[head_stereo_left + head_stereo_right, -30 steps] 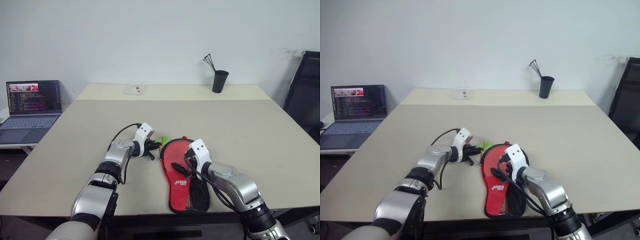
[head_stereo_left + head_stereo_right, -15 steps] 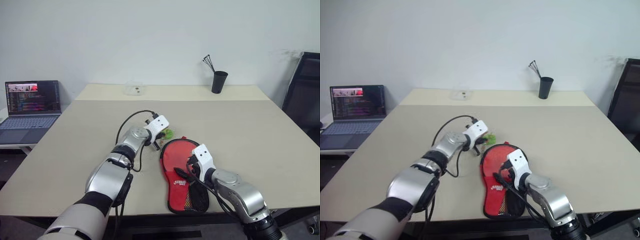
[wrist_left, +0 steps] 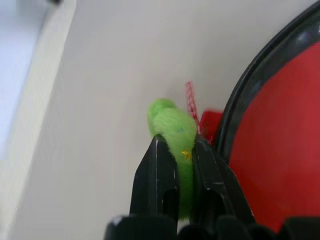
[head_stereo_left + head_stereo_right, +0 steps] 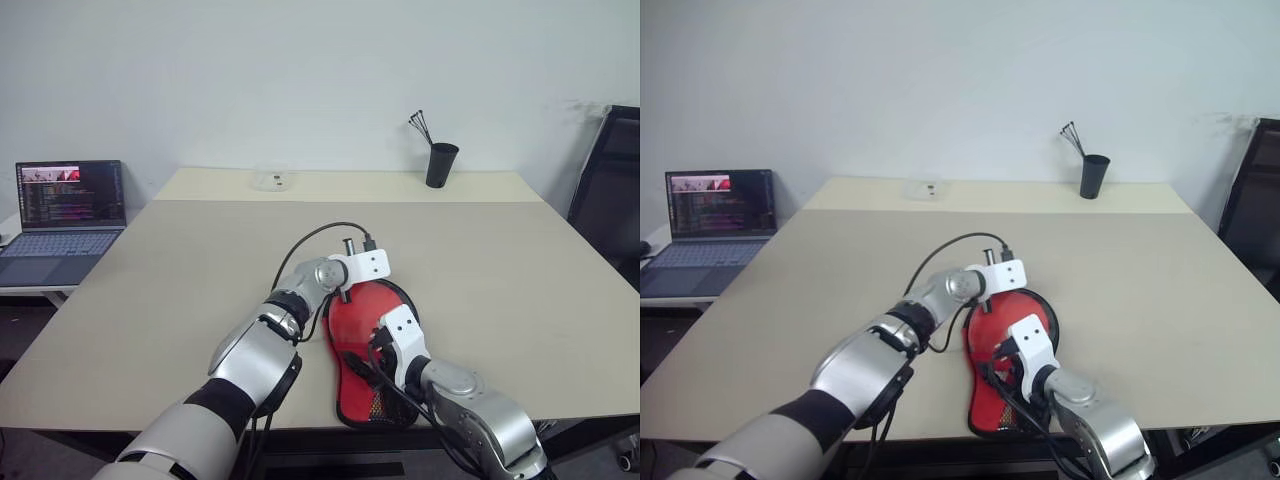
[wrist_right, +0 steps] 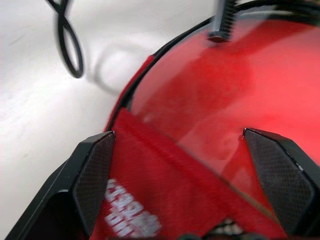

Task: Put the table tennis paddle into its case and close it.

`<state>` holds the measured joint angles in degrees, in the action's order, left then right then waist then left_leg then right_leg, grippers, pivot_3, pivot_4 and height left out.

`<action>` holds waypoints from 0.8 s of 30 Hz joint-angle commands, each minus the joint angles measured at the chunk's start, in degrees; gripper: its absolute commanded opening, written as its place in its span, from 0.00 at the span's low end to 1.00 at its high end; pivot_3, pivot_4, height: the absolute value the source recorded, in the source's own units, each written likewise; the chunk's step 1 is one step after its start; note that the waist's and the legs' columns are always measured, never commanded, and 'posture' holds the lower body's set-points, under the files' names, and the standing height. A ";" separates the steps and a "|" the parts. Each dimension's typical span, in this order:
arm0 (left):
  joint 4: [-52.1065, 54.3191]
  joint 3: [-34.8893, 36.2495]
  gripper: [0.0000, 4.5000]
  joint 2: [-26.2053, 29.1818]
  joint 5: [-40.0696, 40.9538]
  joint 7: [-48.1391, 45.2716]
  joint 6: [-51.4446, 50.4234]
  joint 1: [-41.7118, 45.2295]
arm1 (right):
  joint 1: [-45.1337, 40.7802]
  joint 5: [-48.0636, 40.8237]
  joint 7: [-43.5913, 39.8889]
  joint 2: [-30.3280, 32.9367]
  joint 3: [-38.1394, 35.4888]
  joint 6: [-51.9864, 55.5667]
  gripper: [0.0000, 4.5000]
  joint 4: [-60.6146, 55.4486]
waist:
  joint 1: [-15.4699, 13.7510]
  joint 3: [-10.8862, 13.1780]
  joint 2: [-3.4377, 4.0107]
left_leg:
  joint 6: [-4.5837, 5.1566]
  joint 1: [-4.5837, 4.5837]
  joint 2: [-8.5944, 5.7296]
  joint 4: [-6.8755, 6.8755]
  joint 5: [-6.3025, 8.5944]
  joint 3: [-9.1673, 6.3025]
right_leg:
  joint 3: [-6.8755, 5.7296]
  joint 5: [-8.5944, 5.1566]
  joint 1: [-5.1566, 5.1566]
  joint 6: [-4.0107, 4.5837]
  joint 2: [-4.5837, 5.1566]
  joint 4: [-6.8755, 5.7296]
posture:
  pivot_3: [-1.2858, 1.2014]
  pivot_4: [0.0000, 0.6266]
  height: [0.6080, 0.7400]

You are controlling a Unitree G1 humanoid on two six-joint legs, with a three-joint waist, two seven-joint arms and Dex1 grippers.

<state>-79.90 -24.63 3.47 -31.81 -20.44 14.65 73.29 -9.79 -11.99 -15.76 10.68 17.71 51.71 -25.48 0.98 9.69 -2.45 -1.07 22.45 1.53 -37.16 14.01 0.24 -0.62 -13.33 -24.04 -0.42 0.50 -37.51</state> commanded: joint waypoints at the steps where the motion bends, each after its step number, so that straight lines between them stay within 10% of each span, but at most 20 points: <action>1: 1.13 -3.02 0.01 -2.32 -3.79 4.50 3.98 3.96 | 4.24 -0.30 0.53 -0.04 3.34 5.80 1.00 2.71 | -0.10 0.00 0.00 | 0.00 0.01 0.00 0.00 0.00 0.00 | 0.00 0.00 0.00 0.00 0.00 0.02 | 0.52 0.24 1.00; 24: 0.88 -4.82 0.01 -11.58 -6.11 5.07 11.34 6.68 | 4.46 -0.49 1.40 -0.59 2.84 5.39 1.00 3.19 | -0.82 -0.02 0.02 | 0.00 0.18 -0.01 0.11 0.01 -0.04 | -0.07 0.01 0.00 -0.01 -0.03 0.41 | 0.52 0.24 1.00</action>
<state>-81.15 -31.03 -6.79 -40.12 -14.68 24.06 78.82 -7.45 -12.03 -13.70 9.86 18.74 52.60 -28.51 0.15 9.67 -2.44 -1.07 22.61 1.52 -37.05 14.02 0.20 -0.69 -13.32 -24.03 -0.43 0.48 -37.11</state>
